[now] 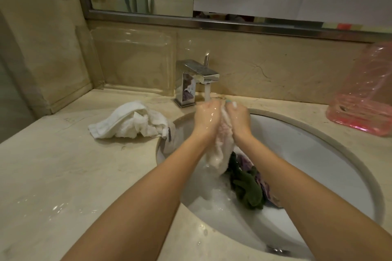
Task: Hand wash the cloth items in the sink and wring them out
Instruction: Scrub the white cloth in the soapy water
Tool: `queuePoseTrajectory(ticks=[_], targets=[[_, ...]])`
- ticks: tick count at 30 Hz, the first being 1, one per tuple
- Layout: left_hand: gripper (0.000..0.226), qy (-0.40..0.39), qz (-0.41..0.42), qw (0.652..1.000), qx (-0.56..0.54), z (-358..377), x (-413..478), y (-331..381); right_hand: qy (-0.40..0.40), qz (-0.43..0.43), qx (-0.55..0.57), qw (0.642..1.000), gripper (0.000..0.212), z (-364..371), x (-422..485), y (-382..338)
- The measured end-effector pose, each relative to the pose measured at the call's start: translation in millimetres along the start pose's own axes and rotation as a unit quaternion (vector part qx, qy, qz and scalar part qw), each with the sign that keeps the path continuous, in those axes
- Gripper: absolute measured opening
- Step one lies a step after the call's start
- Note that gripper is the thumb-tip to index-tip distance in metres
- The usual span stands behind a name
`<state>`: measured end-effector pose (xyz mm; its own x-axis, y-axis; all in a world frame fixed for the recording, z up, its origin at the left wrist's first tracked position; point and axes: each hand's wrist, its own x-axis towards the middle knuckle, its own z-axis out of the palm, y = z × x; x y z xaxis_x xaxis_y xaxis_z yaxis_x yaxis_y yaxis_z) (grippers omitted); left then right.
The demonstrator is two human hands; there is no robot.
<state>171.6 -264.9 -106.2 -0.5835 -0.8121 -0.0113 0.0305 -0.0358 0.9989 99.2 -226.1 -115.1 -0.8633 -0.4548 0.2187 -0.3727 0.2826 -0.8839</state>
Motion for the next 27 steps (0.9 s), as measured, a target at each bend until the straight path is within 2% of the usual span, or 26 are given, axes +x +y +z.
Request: queuePoseTrajectory(ticks=[2, 4, 6, 9, 11, 13, 15, 17, 20, 22, 23, 27], targets=[[0.030, -0.038, 0.021, 0.999, -0.001, -2, 0, 1, 0.013, 0.006, 0.016, 1.000, 0.046, -6, 5, 6], [0.022, -0.072, 0.018, 0.997, 0.038, -16, 10, -3, 0.016, 0.007, 0.085, 0.996, 0.043, -16, 6, 4], [0.035, -0.138, -0.040, 0.987, 0.066, -32, 16, -6, -0.016, -0.011, 0.156, 0.988, 0.037, -25, 8, -1], [0.065, -0.262, -0.098, 0.955, 0.097, -43, 15, -10, -0.049, -0.060, 0.135, 0.988, 0.031, -29, 13, -3], [0.059, -0.305, -0.095, 0.944, 0.078, -41, 12, -9, -0.072, -0.045, 0.119, 0.989, 0.034, -29, 16, -5], [0.037, -0.279, -0.061, 0.958, 0.031, -39, 11, -4, -0.142, 0.013, 0.166, 0.976, 0.055, -30, 20, -3], [0.024, -0.212, -0.028, 0.976, -0.043, -42, 15, -2, -0.243, 0.047, 0.219, 0.944, 0.067, -36, 21, 5], [0.020, -0.169, -0.018, 0.981, -0.093, -47, 20, -1, -0.308, 0.061, 0.219, 0.924, 0.051, -42, 20, 22], [0.016, -0.143, -0.023, 0.984, -0.108, -50, 20, 0, -0.381, 0.118, 0.150, 0.905, 0.032, -46, 16, 43], [0.019, -0.129, -0.027, 0.984, -0.124, -49, 21, 1, -0.404, 0.135, 0.093, 0.900, 0.028, -42, 12, 49], [0.018, -0.119, -0.035, 0.984, -0.130, -50, 22, 2, -0.400, 0.137, 0.101, 0.900, 0.027, -40, 11, 49], [0.009, -0.078, -0.087, 0.983, -0.142, -56, 28, -1, -0.356, 0.144, 0.291, 0.876, 0.028, -53, 17, 47]])
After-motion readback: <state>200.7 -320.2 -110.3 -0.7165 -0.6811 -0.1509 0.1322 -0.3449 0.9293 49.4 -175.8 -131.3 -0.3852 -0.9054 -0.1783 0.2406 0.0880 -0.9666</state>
